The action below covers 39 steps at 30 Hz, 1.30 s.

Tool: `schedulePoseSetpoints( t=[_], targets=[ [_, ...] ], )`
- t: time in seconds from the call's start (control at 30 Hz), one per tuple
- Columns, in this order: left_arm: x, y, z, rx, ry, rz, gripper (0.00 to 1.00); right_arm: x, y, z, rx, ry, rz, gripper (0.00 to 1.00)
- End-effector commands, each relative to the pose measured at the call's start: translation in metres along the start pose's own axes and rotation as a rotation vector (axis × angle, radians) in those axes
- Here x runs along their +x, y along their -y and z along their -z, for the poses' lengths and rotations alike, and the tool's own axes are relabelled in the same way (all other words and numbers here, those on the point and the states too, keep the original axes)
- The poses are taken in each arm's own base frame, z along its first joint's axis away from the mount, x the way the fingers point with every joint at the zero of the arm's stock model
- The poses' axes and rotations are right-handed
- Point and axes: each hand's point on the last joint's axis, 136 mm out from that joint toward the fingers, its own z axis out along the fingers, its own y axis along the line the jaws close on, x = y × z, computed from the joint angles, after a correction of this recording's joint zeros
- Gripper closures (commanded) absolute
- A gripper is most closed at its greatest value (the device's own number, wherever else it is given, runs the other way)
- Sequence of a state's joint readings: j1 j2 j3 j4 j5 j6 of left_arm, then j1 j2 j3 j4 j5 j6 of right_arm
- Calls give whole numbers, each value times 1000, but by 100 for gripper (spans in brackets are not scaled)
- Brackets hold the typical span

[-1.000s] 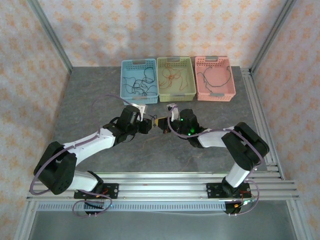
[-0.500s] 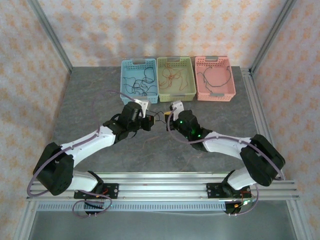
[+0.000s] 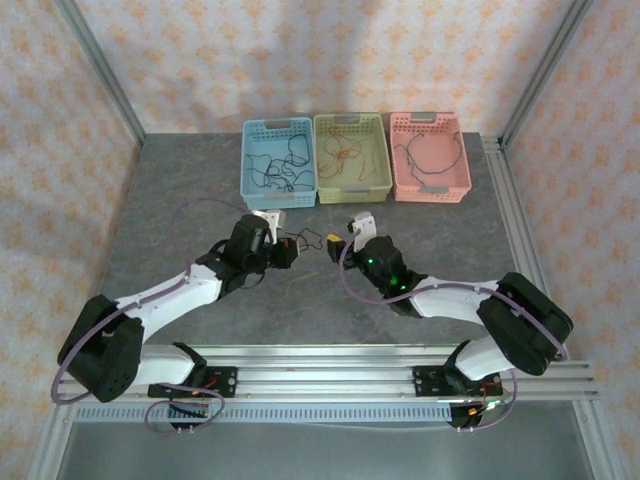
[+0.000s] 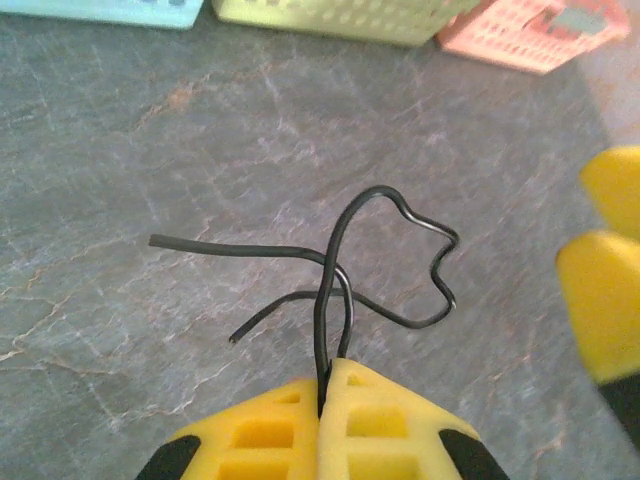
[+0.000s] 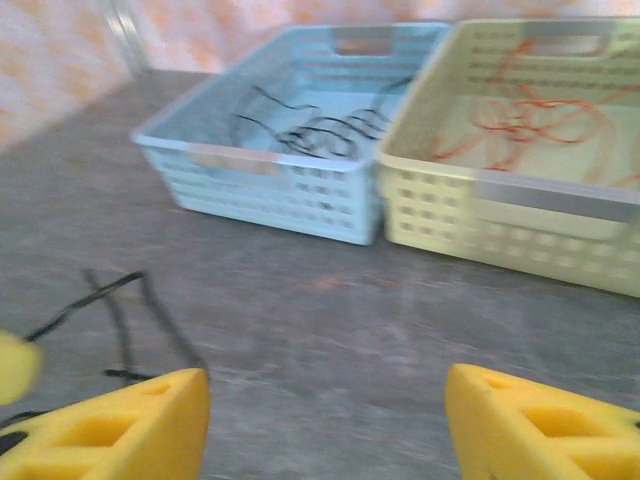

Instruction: Untangle the cables

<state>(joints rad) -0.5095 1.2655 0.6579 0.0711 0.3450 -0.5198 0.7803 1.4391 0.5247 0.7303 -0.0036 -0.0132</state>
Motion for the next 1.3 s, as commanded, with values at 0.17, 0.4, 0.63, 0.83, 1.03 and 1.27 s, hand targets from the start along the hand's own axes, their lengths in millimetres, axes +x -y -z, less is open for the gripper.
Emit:
schedulePoseSetpoints(
  t=[0.17,0.4,0.63,0.83,1.03,1.27],
  targets=[
    [-34,47,37,213,154,20,100,1,-45,-9,-251,18,-123,37],
    [-23,54,24,223,92,-4,100,-3,-34,-8,-188,47,-103,49],
    [-24,41,19,160,108,-7,100,-19,-63,19,-392,161,-75,39],
    [-26,55,30,229,120,-15,100,-14,-28,7,-181,148,-57,49],
    [-22,63,24,272,86,-7,100,-19,-27,10,-178,192,-85,63],
    [-16,66,19,267,55,-21,100,-20,-26,12,-179,212,-86,67]
  ],
)
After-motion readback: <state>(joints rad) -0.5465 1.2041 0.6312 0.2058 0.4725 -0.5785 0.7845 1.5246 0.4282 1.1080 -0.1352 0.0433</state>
